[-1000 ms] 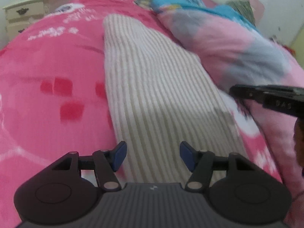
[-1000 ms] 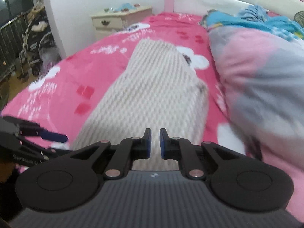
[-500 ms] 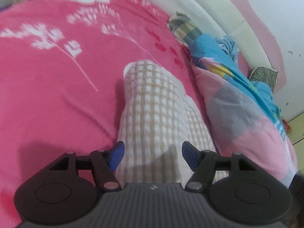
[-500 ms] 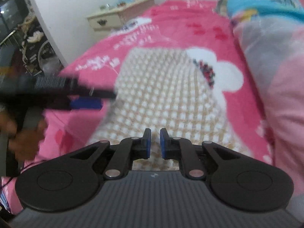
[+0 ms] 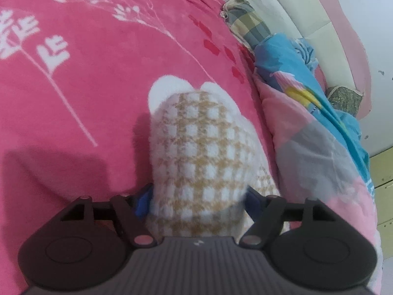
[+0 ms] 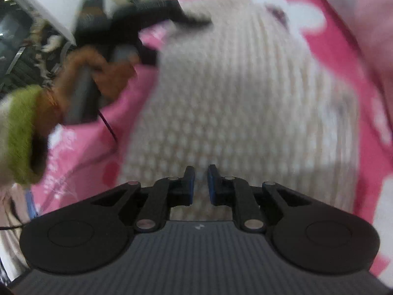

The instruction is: Fold clothes

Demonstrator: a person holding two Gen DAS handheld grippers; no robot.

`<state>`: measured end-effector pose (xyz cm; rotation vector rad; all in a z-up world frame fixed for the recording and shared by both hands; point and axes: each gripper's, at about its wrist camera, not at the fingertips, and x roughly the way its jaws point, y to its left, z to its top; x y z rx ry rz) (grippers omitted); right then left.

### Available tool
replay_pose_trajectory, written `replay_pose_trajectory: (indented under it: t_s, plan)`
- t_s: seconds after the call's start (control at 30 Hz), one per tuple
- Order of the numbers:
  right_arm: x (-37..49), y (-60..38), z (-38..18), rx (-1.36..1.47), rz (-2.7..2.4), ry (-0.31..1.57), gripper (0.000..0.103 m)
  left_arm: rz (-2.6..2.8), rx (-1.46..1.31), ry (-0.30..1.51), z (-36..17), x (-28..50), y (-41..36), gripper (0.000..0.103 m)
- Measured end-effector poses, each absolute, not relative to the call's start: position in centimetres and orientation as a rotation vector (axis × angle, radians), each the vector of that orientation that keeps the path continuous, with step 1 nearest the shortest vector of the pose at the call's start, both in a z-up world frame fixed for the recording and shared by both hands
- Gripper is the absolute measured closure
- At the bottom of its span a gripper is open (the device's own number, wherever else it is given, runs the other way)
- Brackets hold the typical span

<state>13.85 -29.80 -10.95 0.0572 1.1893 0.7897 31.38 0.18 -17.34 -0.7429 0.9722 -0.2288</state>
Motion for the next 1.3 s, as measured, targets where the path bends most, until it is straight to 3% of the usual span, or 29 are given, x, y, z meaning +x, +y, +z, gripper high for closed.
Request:
replay_pose_trajectory:
  t_s: [0.17, 0.3, 0.47, 0.5, 0.8, 1.0, 1.3]
  plan:
    - [13.1, -30.3, -12.1, 0.157, 0.741, 1.189, 0.093, -0.191, -0.730, 0.950, -16.8, 31.0, -0.3, 0.046]
    - [11.3, -30.7, -8.2, 0.183, 0.794, 1.156, 0.090, -0.180, -0.705, 0.947, -15.9, 30.9, -0.7, 0.051]
    - [7.4, -27.5, -10.0, 0.033, 0.901, 1.218, 0.089, -0.149, -0.683, 0.916, -14.8, 29.9, -1.4, 0.058]
    - [6.4, -26.6, -11.7, -0.026, 0.871, 1.210, 0.090, -0.145, -0.677, 0.908, -14.4, 29.6, -1.5, 0.058]
    - [5.0, -29.7, -10.2, 0.170, 0.735, 1.103, 0.090, -0.262, -0.603, 0.758, -7.3, 25.1, -2.8, 0.060]
    - [6.6, -32.3, -12.5, 0.325, 0.644, 1.149, 0.095, -0.419, -0.458, 0.657, -1.8, 18.9, -5.6, 0.061]
    - [2.9, -42.8, -9.6, 0.778, 0.582, 1.137, 0.083, -0.700, -0.019, 0.570, 2.8, 4.5, -11.4, 0.061]
